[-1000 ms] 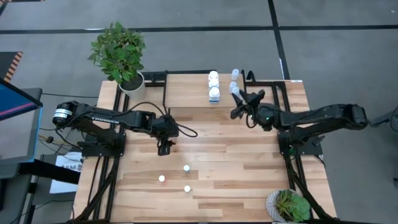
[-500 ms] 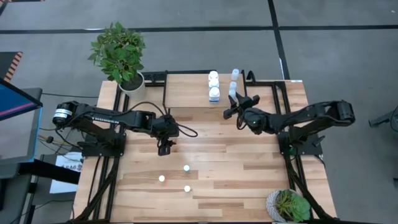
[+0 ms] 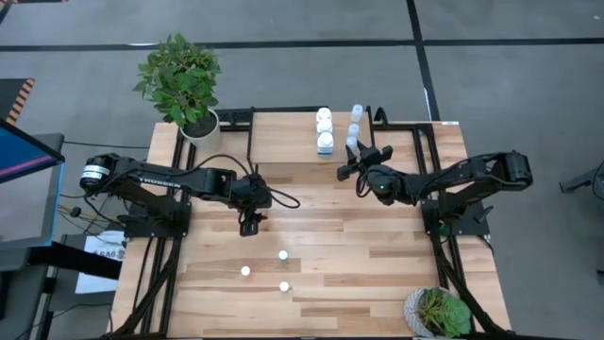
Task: Pick and place medicine bottles onto shelf by color
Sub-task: Align the white transparent bottle with the other white transparent bottles on the shelf, then put the blue bottle on the shelf, then align the orange bottle with the blue bottle on the shelf
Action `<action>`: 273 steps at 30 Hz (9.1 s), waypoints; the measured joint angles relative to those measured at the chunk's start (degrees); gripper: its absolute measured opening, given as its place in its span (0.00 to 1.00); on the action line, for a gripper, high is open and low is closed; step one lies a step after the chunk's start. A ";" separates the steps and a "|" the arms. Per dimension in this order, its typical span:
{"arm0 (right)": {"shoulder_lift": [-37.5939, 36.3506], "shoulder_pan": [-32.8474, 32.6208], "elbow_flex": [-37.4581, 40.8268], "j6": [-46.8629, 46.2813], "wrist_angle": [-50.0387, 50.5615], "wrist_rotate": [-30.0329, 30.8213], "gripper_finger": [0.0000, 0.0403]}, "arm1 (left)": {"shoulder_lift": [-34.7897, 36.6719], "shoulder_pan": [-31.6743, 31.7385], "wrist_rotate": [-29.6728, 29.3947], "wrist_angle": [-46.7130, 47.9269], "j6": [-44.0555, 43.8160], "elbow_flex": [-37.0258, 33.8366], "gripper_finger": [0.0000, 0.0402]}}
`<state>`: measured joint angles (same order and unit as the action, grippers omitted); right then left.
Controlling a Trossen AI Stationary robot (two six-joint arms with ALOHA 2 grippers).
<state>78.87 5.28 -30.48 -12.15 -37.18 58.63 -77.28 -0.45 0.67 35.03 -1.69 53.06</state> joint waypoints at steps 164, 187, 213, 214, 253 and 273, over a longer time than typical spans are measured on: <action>-27.93 -45.66 -6.54 -19.93 48.35 -16.68 0.56 | -14.67 33.85 -0.91 7.09 9.03 41.42 0.21; -27.96 -45.70 -6.54 -19.95 48.76 -16.70 0.56 | -25.16 34.91 1.16 8.12 8.08 44.72 0.21; -27.96 -45.77 -6.54 -20.87 49.15 -18.22 0.56 | -26.95 35.10 1.60 8.87 9.44 44.72 0.41; -27.96 -45.77 -6.54 -20.87 49.15 -18.21 0.56 | -26.95 35.10 1.58 7.96 9.44 44.72 0.42; -27.95 -45.75 -6.60 -21.00 48.21 -18.17 0.56 | -8.77 -11.75 7.74 31.06 -13.16 21.24 0.39; -27.95 -45.62 -6.60 -20.89 48.28 -18.12 0.56 | 0.44 -37.73 -6.50 6.05 -38.29 -5.64 0.39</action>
<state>50.92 -40.34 -37.08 -33.04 11.09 40.51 -76.83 -38.18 -5.83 41.07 -39.98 47.42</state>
